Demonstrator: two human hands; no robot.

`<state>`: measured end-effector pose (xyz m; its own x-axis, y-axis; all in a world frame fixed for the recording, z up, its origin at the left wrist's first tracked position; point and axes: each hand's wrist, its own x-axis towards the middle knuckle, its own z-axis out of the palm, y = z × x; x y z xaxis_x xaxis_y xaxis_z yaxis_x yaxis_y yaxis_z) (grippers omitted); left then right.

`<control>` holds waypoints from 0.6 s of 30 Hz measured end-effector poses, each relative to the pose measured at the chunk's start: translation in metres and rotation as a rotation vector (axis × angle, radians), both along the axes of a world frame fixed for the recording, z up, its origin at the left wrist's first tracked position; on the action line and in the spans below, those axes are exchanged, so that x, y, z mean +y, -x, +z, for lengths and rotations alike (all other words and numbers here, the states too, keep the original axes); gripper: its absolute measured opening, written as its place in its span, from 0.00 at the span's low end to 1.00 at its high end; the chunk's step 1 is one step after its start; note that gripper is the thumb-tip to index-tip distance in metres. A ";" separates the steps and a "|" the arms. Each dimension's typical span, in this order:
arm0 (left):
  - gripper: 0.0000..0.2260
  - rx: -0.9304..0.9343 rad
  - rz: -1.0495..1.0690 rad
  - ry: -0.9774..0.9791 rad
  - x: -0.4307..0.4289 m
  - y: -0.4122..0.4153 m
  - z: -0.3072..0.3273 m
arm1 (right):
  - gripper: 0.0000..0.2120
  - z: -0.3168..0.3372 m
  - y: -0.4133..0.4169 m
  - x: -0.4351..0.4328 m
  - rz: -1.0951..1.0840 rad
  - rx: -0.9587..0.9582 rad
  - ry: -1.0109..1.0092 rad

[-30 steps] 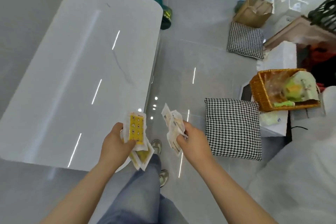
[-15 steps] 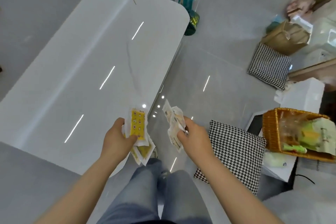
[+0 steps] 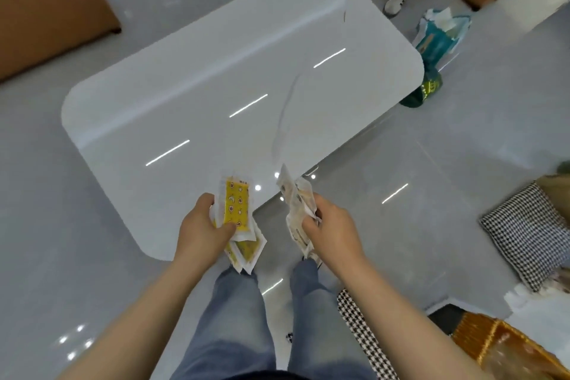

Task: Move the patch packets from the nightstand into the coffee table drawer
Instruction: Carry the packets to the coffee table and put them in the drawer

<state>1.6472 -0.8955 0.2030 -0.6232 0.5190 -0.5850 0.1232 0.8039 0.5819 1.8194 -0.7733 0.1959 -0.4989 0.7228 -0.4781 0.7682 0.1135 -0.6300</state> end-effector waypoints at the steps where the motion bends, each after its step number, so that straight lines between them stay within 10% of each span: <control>1: 0.12 0.006 0.043 0.007 -0.002 -0.006 -0.001 | 0.09 -0.001 -0.001 0.006 0.046 0.002 0.003; 18: 0.12 -0.044 0.563 -0.023 -0.076 -0.067 -0.031 | 0.05 -0.017 0.002 0.008 0.458 -0.019 -0.005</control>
<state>1.7146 -0.9715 0.1725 -0.7830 0.1269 -0.6090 -0.3454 0.7256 0.5952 1.8172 -0.7656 0.1784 -0.7585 0.4325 -0.4874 0.6499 0.4470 -0.6147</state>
